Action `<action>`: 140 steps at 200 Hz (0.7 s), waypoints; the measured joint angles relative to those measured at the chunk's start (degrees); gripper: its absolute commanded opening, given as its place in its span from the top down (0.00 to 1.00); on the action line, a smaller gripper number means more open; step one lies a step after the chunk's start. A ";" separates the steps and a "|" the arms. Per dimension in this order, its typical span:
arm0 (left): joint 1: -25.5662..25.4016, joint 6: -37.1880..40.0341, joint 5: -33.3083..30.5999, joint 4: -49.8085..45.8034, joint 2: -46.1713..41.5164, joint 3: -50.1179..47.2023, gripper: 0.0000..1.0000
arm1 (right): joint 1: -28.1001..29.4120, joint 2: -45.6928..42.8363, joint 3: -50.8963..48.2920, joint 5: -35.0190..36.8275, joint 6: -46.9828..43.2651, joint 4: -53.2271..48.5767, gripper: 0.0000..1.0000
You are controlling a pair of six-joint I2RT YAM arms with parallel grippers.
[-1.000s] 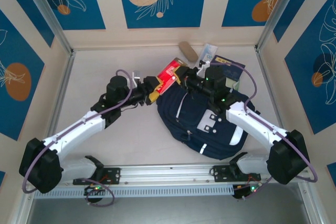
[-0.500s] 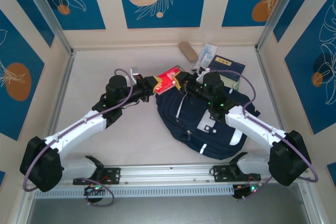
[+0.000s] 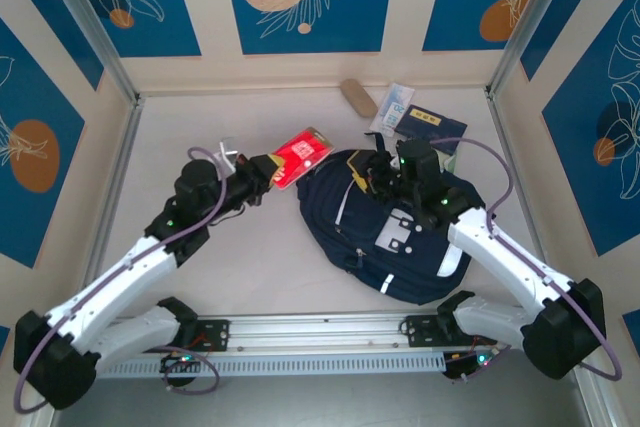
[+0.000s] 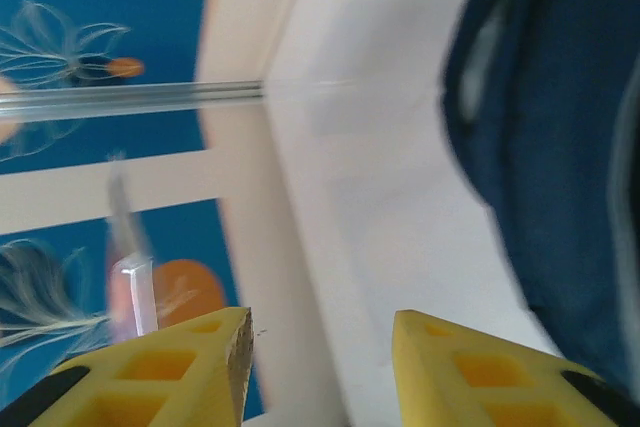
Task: Pack books, pencil case, and school supplies into a backpack
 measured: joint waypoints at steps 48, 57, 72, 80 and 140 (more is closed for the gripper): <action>0.37 12.26 -7.87 -23.32 -6.75 8.79 1.00 | -2.47 17.75 20.09 -0.22 -13.22 -24.68 0.48; 0.37 13.51 -8.66 -25.42 -7.85 9.05 1.00 | -2.05 21.35 22.45 0.44 -13.77 -28.48 0.47; 0.37 14.69 -9.49 -28.74 -9.03 9.05 1.00 | -1.03 27.52 26.99 2.23 -14.16 -35.04 0.47; 0.37 15.15 -9.68 -30.05 -9.29 9.05 1.00 | -0.42 31.04 30.08 3.34 -14.19 -38.40 0.46; 0.37 17.31 -9.75 -34.56 -11.30 8.98 1.00 | 3.67 53.70 51.21 10.14 -16.09 -53.09 0.51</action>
